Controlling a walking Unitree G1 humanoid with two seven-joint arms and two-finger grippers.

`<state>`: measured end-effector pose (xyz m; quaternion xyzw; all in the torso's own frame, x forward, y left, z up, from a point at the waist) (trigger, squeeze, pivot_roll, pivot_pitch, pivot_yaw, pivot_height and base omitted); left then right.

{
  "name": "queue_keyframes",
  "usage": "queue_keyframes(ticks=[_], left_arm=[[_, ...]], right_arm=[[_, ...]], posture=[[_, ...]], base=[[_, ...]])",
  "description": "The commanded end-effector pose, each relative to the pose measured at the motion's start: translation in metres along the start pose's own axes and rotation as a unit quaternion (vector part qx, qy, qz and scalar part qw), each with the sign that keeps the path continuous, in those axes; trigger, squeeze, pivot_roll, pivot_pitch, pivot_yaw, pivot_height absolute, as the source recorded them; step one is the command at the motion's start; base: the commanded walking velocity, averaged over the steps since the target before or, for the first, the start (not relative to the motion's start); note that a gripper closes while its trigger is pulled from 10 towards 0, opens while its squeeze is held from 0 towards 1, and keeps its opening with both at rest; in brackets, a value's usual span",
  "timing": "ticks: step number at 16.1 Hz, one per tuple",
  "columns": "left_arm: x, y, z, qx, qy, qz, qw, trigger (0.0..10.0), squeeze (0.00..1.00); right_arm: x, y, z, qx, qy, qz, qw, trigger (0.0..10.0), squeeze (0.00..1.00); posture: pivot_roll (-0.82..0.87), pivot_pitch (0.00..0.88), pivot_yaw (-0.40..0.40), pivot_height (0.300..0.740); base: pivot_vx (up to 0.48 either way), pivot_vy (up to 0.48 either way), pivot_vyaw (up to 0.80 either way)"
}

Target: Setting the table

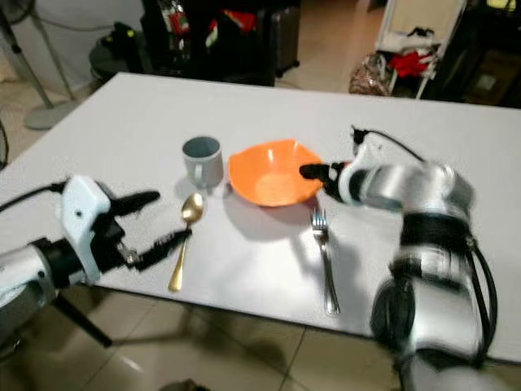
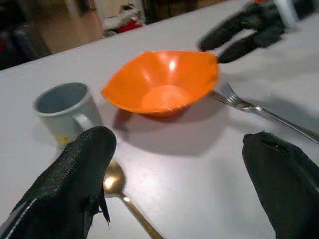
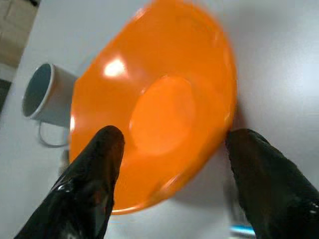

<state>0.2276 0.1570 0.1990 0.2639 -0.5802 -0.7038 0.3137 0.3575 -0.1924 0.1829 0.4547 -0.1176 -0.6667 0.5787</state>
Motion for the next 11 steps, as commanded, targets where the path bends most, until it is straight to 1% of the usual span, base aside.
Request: queue_keyframes(ticks=[1,2,3,4,5,6,7,8,9,11], left_arm=[[-0.002,0.008,0.001,0.023,0.038,-0.011,0.999,10.0,0.00],[-0.003,0.013,0.000,0.041,0.071,-0.002,0.997,10.0,0.00],[-0.005,0.015,-0.003,0.054,0.117,0.010,0.992,10.0,0.00],[-0.003,0.014,-0.004,0.063,0.145,0.024,0.987,10.0,0.00],[-0.004,0.011,-0.006,0.067,0.178,0.026,0.981,10.0,0.00],[-0.002,0.011,-0.009,0.071,0.186,0.017,0.980,10.0,0.00],[0.001,0.014,-0.013,0.080,0.199,0.004,0.977,10.0,0.00],[0.003,0.016,-0.014,0.088,0.206,0.008,0.974,10.0,0.00],[0.004,0.016,-0.013,0.094,0.218,0.018,0.971,10.0,0.00],[0.005,0.015,-0.012,0.088,0.228,0.009,0.970,10.0,0.00]], right_arm=[[-0.010,0.015,0.026,0.099,-0.028,0.101,0.990,10.0,0.00],[-0.021,0.018,0.046,0.179,-0.041,0.183,0.966,10.0,0.00],[-0.030,0.013,0.064,0.224,-0.070,0.258,0.937,10.0,0.00],[-0.039,-0.001,0.071,0.232,-0.048,0.273,0.932,10.0,0.00],[-0.047,-0.011,0.074,0.260,-0.048,0.275,0.925,10.0,0.00],[-0.055,-0.024,0.073,0.266,-0.039,0.270,0.924,10.0,0.00],[-0.071,-0.050,0.069,0.265,-0.018,0.282,0.922,10.0,0.00],[-0.078,-0.059,0.070,0.276,-0.009,0.284,0.918,10.0,0.00],[-0.082,-0.062,0.072,0.288,-0.002,0.281,0.916,10.0,0.00],[-0.085,-0.063,0.072,0.299,0.003,0.268,0.916,10.0,0.00]], posture=[[-0.05,0.016,0.066,0.740],[-0.06,0.020,0.072,0.740],[-0.06,0.025,0.077,0.740],[-0.07,0.031,0.081,0.740],[-0.07,0.034,0.083,0.740],[-0.06,0.037,0.079,0.740],[-0.06,0.041,0.072,0.740],[-0.06,0.043,0.070,0.740],[-0.06,0.044,0.070,0.740],[-0.06,0.047,0.068,0.740]], base=[[0.000,0.000,0.00],[0.000,0.000,0.00],[0.000,0.000,0.00],[0.000,0.000,0.00],[0.000,0.000,0.00],[0.000,0.000,0.00],[0.000,0.000,0.80],[0.000,0.000,0.80],[0.000,0.000,0.80],[0.000,0.000,0.80]])
Point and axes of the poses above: a point about 5 cm out from each wrist's last joint towards the gripper, its own z axis pointing back from the gripper into the wrist, its own y axis along the axis of the wrist's last joint, x = y × z, the point moved 1 cm from there along -z, pointing out of the wrist towards the gripper, and after that the axes turned 7 degrees about z, right-handed, at the moved point
